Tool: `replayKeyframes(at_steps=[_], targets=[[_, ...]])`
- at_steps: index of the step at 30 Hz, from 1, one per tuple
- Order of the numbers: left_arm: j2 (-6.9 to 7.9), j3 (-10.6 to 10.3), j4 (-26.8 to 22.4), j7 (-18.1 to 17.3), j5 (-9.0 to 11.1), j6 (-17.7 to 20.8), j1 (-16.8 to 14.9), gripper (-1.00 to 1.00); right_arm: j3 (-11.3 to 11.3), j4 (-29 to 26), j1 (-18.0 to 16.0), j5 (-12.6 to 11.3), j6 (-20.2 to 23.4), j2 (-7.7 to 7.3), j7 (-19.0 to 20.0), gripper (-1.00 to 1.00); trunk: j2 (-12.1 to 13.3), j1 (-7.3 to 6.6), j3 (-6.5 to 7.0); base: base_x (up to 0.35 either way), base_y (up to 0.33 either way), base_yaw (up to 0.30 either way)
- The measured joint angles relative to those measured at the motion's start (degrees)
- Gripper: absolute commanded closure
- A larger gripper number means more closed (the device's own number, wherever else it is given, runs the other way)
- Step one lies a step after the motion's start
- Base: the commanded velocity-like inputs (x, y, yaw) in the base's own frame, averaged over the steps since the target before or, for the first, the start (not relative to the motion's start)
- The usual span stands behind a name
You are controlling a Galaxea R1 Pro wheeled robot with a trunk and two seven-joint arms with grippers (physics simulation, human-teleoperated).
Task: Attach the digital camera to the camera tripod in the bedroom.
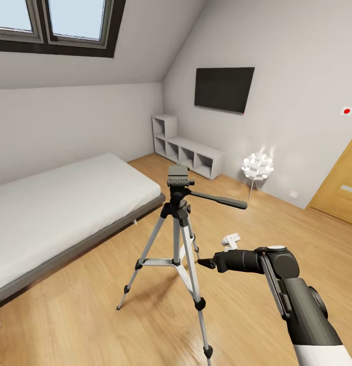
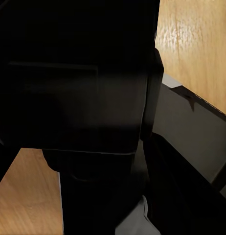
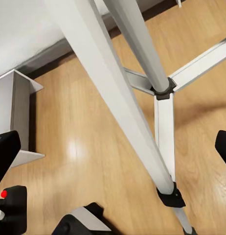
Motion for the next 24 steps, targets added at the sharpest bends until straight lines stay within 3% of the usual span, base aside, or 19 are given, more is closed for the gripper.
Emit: replayKeyframes(at_steps=[16,17,20,24], targets=[[-0.05,0.02,0.0,0.06,0.04,-0.05,0.0,1.0,0.14,0.09,0.0,0.0,-0.03,0.75,-0.9,-1.0,0.0,0.0,0.0,0.0,0.0,0.0],[-0.04,0.02,0.0,0.06,0.03,-0.08,0.0,1.0,0.14,0.12,0.0,-0.05,-0.46,1.1,-1.25,-1.0,0.0,0.0,0.0,0.0,0.0,0.0],[-0.1,0.07,-0.27,0.07,-0.12,-0.25,-0.01,1.0,0.77,0.46,0.0,-0.23,-2.21,4.43,-4.09,-1.0,0.0,0.0,0.0,0.0,0.0,0.0],[-0.22,0.18,-0.51,0.08,-0.13,-0.37,-0.01,1.0,1.46,1.35,-0.01,-0.16,-2.69,6.83,-6.54,-1.0,0.0,0.0,0.0,0.0,0.0,0.0]])
